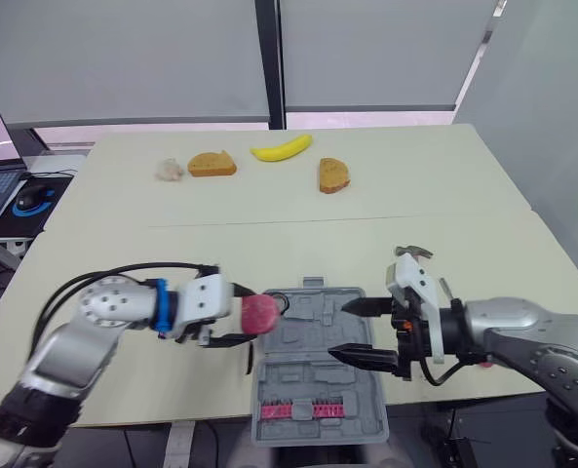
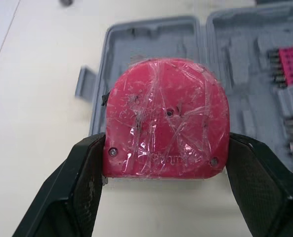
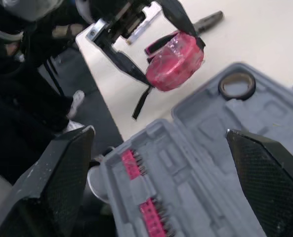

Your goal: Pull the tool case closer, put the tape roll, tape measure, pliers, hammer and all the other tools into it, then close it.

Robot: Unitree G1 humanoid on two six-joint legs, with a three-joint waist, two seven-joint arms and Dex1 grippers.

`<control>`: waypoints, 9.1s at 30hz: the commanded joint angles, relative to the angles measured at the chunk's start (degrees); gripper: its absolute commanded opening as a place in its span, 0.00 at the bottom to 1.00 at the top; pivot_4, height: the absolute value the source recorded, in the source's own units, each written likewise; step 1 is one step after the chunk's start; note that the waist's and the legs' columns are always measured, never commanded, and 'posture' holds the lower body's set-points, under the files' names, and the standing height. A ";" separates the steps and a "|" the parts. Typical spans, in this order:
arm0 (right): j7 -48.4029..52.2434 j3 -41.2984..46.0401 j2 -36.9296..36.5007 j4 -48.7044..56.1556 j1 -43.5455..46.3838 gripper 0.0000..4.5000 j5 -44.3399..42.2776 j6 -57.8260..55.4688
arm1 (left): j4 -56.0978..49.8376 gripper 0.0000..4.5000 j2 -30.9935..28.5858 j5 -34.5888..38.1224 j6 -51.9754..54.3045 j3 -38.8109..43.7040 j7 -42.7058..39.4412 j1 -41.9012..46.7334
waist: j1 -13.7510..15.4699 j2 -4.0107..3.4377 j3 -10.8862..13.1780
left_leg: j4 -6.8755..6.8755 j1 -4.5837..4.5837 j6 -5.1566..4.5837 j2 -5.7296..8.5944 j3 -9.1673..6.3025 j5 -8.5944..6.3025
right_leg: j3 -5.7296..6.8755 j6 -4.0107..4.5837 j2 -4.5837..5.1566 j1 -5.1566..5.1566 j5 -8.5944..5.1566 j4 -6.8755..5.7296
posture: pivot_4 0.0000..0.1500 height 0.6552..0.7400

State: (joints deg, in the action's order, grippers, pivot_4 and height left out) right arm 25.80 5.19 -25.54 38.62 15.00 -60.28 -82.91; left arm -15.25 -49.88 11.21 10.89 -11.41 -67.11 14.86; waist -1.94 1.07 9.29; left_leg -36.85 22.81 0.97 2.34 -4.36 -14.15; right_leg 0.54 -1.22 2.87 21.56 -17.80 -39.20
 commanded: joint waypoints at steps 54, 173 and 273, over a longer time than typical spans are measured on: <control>-34.36 7.20 18.14 -23.29 6.03 0.17 -24.14 -7.18 | 1.56 1.00 3.02 3.27 -2.95 2.91 -2.56 0.76 | 0.10 -0.08 0.04 | 0.00 0.05 -0.01 -0.03 -0.06 0.00 | -0.04 0.02 -0.14 0.06 -0.01 0.00 | 1.00 1.00; 29.80 -15.16 -24.30 -35.93 -22.07 1.00 59.48 91.69 | -6.97 1.00 8.44 8.95 -11.11 -2.43 -8.31 -8.91 | 1.82 -0.14 0.38 | -0.18 -0.20 -0.29 -0.07 0.00 -0.13 | -0.05 -0.18 -0.18 -0.44 -0.14 0.21 | 1.00 1.00; 49.80 -32.29 -10.33 -38.89 26.55 0.65 70.41 66.44 | -1.60 1.00 10.18 2.47 -4.35 2.15 6.34 -8.36 | 1.44 -0.23 0.34 | -0.21 -0.04 -0.20 0.08 -0.02 -0.08 | 0.02 -0.16 0.06 -0.15 -0.10 0.09 | 1.00 1.00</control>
State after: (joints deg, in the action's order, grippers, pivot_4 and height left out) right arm 76.03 -28.79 -35.51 -2.07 41.30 10.60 -16.28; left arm -15.71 -40.03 13.13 7.28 -9.30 -60.68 5.78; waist -0.50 0.85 9.64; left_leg -37.07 22.77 0.76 2.42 -4.38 -14.23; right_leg 0.56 -1.38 2.94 21.41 -17.90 -39.11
